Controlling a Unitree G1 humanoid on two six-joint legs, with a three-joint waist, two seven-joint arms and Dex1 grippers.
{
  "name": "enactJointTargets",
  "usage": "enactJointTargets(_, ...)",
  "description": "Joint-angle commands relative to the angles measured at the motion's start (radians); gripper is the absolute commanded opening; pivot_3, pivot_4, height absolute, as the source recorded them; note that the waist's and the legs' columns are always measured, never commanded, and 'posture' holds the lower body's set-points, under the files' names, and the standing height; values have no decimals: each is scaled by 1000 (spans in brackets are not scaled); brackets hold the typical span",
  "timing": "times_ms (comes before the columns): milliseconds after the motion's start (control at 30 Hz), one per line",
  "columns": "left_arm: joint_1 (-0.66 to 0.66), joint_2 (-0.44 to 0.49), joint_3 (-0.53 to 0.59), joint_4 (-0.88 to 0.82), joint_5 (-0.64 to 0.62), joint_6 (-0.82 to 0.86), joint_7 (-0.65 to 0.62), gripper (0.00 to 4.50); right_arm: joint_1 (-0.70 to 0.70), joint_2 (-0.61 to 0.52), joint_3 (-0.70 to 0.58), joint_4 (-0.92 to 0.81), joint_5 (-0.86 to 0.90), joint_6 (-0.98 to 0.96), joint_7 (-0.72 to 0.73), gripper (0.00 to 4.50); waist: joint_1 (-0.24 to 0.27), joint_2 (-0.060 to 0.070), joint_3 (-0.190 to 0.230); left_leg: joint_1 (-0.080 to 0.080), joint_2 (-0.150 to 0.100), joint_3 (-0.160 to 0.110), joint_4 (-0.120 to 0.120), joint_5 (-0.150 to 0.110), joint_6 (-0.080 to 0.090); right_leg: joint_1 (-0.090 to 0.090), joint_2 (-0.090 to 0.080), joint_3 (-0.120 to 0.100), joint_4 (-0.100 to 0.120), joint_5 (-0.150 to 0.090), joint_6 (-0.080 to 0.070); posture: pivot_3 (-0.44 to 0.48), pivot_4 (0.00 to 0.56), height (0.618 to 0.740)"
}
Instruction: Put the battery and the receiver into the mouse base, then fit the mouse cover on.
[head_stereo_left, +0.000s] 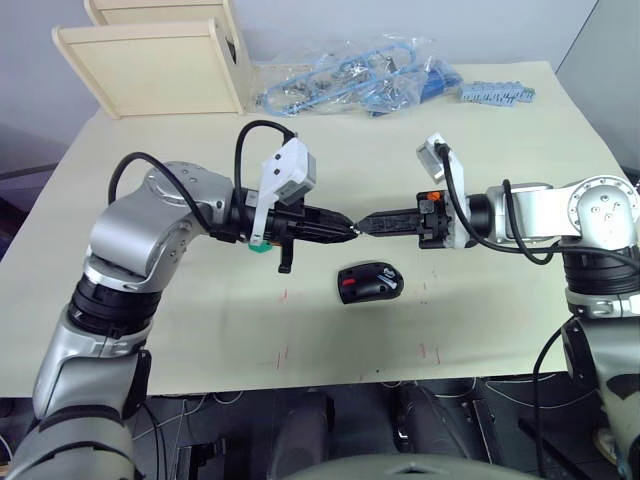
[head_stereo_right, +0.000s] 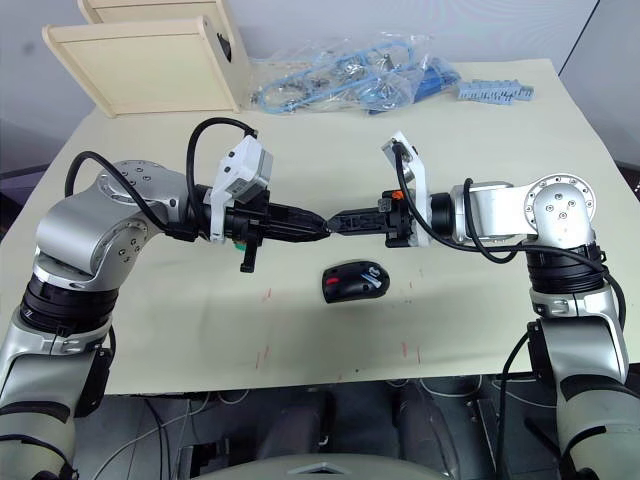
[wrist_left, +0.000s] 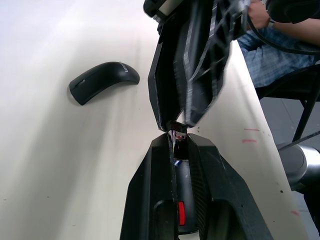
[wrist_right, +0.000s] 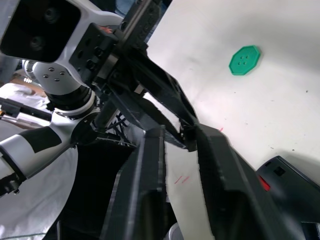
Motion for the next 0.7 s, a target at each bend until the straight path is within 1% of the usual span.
enactJointTargets(33,-17,-6,26,-41,-15,-19,2,21,-6,-4,-1,-19,35,-4,6,803,0,0,0,0,0,0,0,0,0,0,0,0,0,0,0,0,150,740)
enactJointTargets(700,-20,-9,29,-33,-13,-19,5,21,6,-6,12,-27,27,-7,-7,803,0,0,0,0,0,0,0,0,0,0,0,0,0,0,0,0,150,740)
